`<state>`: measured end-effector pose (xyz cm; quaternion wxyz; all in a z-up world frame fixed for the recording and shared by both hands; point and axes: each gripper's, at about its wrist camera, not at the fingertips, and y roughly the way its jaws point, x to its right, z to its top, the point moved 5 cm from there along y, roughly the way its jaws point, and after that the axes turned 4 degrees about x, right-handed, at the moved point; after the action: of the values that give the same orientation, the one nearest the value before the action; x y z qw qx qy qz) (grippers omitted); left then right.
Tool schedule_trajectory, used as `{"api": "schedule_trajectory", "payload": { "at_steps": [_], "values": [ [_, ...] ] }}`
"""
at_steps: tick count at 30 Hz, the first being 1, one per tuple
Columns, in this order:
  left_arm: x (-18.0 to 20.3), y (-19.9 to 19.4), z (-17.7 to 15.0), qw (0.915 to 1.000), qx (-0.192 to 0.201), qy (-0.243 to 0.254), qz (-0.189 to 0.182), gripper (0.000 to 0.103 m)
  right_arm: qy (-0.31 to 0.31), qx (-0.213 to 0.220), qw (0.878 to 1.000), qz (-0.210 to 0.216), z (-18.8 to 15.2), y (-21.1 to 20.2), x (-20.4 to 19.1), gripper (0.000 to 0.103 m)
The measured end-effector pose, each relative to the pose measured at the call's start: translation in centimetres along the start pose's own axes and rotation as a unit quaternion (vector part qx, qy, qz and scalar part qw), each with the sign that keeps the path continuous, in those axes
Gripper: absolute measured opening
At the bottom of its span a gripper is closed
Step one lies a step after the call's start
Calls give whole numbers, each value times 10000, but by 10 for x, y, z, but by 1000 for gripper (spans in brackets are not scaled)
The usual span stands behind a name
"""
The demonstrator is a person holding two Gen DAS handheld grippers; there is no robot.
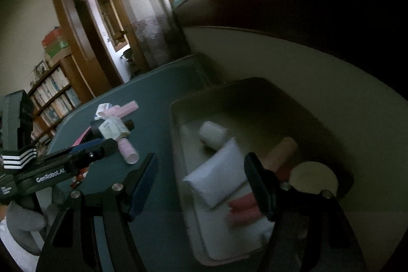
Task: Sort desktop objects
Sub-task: 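Return both tools from the box to the table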
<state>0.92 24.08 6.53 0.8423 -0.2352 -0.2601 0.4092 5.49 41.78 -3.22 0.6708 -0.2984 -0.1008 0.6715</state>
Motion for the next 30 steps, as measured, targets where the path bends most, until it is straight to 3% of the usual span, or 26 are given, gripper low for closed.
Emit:
{"api": "schedule_trajectory", "payload": {
  "at_steps": [12,30],
  "values": [
    [-113,-31,-19,9923,136,-574,1089,58,-335,-157,9987,358,-6,17,-55,73],
    [-158,0,-45,9882,-266,-795,1284,58,-665,-525,9946,603,-26,37,-98,73]
  ]
}}
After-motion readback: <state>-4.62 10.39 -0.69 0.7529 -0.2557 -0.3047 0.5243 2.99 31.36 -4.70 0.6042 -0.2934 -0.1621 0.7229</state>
